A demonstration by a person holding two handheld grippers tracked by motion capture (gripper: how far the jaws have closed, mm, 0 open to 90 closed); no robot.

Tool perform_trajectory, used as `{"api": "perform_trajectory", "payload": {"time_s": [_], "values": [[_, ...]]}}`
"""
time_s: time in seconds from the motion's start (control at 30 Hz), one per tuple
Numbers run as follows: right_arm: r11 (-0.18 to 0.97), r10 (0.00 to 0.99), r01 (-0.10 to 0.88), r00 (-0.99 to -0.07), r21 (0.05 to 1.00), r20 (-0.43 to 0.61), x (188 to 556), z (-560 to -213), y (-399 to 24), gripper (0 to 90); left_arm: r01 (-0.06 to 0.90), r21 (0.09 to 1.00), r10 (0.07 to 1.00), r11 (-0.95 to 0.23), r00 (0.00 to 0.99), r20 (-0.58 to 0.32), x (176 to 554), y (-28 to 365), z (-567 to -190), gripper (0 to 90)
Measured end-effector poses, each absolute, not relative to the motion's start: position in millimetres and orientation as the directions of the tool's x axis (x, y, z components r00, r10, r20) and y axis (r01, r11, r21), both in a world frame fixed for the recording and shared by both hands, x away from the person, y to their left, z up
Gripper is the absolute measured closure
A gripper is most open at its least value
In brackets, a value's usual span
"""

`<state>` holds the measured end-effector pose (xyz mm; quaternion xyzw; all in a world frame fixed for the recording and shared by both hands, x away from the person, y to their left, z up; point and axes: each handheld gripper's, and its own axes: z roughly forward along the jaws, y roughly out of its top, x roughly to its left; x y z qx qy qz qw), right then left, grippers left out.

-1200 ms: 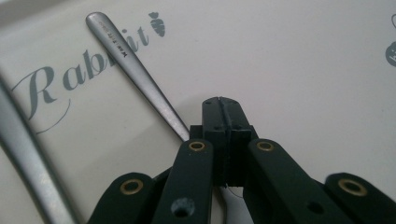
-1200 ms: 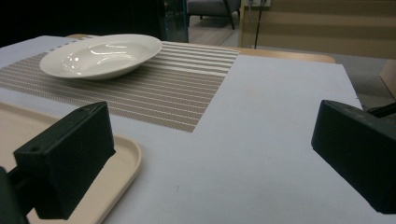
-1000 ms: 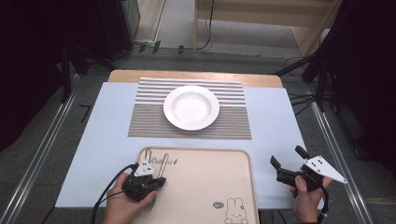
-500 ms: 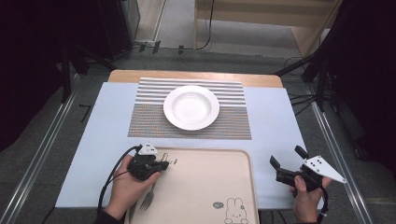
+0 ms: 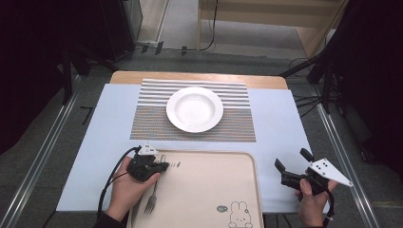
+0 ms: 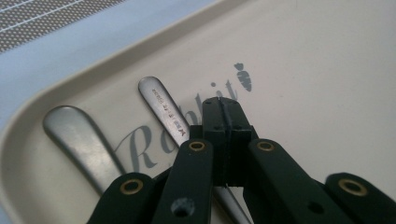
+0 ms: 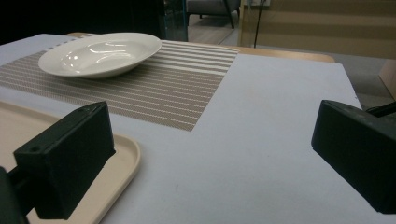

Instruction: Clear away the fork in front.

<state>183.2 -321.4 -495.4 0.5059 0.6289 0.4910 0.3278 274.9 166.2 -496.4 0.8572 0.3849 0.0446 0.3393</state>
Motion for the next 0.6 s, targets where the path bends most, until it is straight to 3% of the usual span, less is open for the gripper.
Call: {"api": "perform_trajectory", "payload": {"time_s": [0.33,0.6], "values": [[0.006,0.957,0.314,-0.276,0.949,0.085,184,-496,-321,0.0,0.629,0.654,0.682,-0.420,0.695,-0.230,275,177,-494,88.4],[0.002,0.958,0.314,-0.274,0.949,0.089,184,-496,-321,0.0,0.573,0.754,0.661,-0.321,0.706,-0.255,271,188,-477,54.6]]}}
